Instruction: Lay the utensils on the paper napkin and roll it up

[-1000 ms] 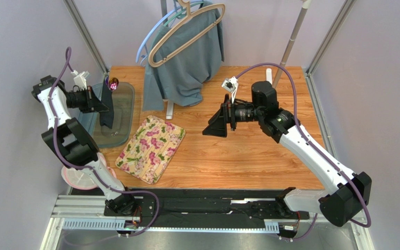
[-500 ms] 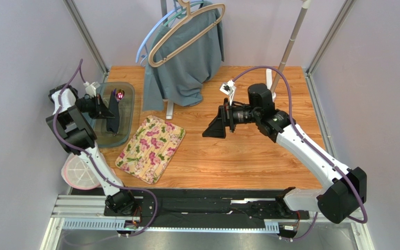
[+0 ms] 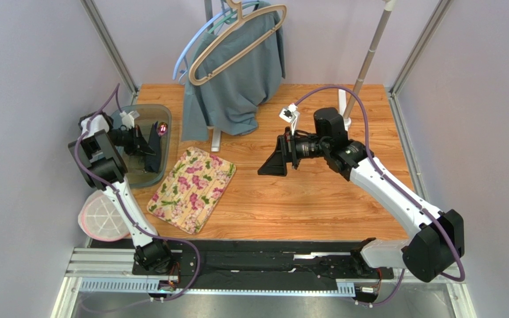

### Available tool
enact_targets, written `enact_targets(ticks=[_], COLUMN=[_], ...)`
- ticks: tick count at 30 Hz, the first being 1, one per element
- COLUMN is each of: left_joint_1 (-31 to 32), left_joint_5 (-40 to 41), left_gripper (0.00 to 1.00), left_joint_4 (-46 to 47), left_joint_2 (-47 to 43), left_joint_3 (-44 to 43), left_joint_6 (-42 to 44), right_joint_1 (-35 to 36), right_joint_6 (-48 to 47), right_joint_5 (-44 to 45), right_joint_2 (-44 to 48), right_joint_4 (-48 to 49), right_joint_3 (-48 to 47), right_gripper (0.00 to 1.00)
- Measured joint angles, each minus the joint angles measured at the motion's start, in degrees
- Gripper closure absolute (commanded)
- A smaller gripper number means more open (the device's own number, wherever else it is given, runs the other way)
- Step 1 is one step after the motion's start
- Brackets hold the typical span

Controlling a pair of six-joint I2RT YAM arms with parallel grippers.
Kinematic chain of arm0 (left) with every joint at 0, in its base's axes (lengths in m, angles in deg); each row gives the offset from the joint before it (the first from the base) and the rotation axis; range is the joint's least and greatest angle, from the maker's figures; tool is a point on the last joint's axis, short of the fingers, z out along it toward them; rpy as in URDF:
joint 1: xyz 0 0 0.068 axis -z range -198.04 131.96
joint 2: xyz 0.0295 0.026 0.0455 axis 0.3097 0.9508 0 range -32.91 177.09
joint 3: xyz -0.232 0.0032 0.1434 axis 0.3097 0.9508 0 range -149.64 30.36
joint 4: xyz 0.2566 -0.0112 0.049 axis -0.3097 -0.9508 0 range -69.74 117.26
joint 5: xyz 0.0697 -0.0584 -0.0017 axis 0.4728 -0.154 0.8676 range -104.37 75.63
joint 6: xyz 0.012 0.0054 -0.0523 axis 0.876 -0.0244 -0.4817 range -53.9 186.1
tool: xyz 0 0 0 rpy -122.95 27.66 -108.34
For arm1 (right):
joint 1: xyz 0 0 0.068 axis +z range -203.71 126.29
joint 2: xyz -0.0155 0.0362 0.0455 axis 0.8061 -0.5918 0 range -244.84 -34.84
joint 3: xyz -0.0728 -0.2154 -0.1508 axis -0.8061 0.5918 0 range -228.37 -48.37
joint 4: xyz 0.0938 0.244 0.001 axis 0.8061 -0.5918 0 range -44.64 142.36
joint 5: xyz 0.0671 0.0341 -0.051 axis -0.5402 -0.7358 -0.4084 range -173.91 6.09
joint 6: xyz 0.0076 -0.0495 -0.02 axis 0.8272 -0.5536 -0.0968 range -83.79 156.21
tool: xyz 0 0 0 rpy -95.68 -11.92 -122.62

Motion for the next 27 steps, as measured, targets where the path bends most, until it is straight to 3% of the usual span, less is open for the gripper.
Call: enact_targets(ticks=[9, 13, 20, 21, 25, 26, 27], left_joint_1=[0.46, 0.48, 0.52, 0.52, 0.70, 0.74, 0.76], left_joint_5=[-1.40, -0.96, 0.74, 1.11, 3.10, 3.74, 4.37], left_gripper=[1.00, 0.85, 0.74, 0.69, 0.67, 0.61, 0.60], left_joint_4=[-0.74, -1.07, -0.50, -0.24, 0.79, 1.03, 1.40], left_joint_2=[2.71, 2.95, 2.75, 2.51, 0.96, 0.66, 0.28], left_joint_3=[-1.29, -1.73, -1.60, -1.44, -0.44, -0.31, -0.13], left_joint_6=[-3.69, -4.42, -5.33, -5.40, -5.79, -5.79, -5.79], right_joint_1=[-0.07, -0.11, -0.11, -0.11, -0.11, -0.11, -0.11], right_joint_6=[-0.02, 0.00, 0.04, 0.07, 0.11, 0.15, 0.17], right_joint_5=[0.00, 0.00, -0.02, -0.02, -0.02, -0.02, -0.02], right_joint_2=[-0.04, -0.22, -0.61, -0.63, -0.63, -0.63, -0.63], right_joint_4=[0.02, 0.02, 0.02, 0.00, 0.02, 0.02, 0.02], right_joint_3=[0.13, 0.13, 0.13, 0.13, 0.13, 0.13, 0.13], right_gripper=[0.00, 0.00, 0.00, 0.00, 0.00, 0.00, 0.00])
